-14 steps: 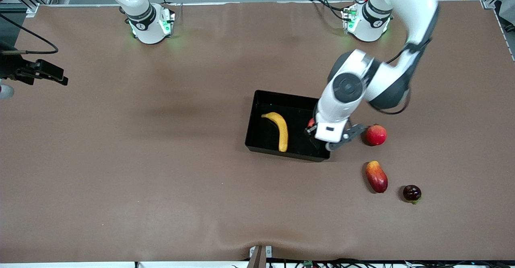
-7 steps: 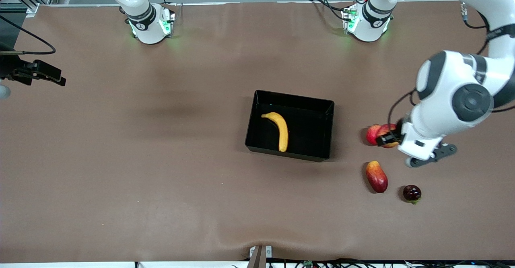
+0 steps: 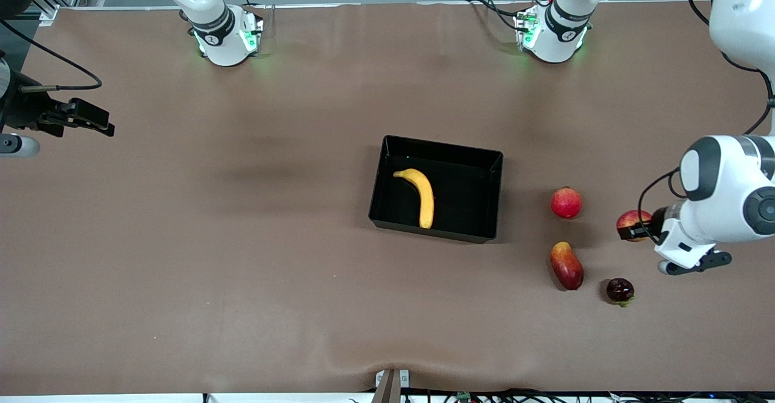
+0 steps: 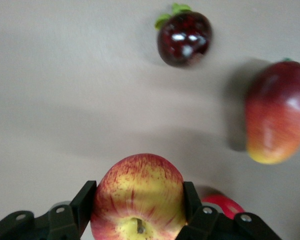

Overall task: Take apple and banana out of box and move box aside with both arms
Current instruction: 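Carry the apple beside the mango and release it with the left gripper, then reach the left gripper into the tray and grasp the yellow banana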

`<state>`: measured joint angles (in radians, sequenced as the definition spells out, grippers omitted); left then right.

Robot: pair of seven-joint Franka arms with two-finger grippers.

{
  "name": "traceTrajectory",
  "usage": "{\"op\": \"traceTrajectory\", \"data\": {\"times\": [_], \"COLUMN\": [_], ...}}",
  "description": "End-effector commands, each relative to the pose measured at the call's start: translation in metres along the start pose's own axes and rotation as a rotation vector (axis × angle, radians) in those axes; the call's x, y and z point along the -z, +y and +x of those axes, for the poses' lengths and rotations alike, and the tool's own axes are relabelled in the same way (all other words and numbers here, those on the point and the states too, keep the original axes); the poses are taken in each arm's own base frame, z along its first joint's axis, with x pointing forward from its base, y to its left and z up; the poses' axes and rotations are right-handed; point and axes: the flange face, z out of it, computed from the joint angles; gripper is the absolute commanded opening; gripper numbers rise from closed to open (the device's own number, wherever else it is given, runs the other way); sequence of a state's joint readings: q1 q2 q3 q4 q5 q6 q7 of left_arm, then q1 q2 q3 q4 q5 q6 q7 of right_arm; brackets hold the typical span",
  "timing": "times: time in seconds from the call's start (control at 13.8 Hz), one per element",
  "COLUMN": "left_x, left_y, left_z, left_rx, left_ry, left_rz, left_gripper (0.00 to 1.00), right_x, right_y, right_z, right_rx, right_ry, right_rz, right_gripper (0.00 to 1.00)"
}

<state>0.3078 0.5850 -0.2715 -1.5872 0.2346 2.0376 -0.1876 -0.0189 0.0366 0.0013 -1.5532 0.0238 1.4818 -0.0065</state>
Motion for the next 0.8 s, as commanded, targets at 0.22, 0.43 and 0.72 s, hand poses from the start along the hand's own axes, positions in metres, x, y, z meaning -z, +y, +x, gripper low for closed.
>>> {"op": "traceTrajectory", "data": {"times": [0.22,0.43,0.72], "left_x": [-0.059,-0.094,-0.086], "left_y": [-0.044,-0.053,-0.059], "left_z": [0.024,0.028,0.029], "left_rx": [-0.247,-0.317,-0.3], "left_ry": [0.094,0.109,0.122], "left_rz": [0.027,0.012,0.019], "left_gripper": [0.0,0.0,1.0], "right_x": [-0.001,0.001,0.001], "right_y": [-0.006,0.0,-0.001], "right_z": [0.007,0.005,0.007], "right_rx": [0.006,-0.003,-0.002], "right_ry": [0.011,0.004,0.014], "right_rz": [-0.003,-0.009,-0.014], "right_gripper": [1.0,1.0,1.0]}}
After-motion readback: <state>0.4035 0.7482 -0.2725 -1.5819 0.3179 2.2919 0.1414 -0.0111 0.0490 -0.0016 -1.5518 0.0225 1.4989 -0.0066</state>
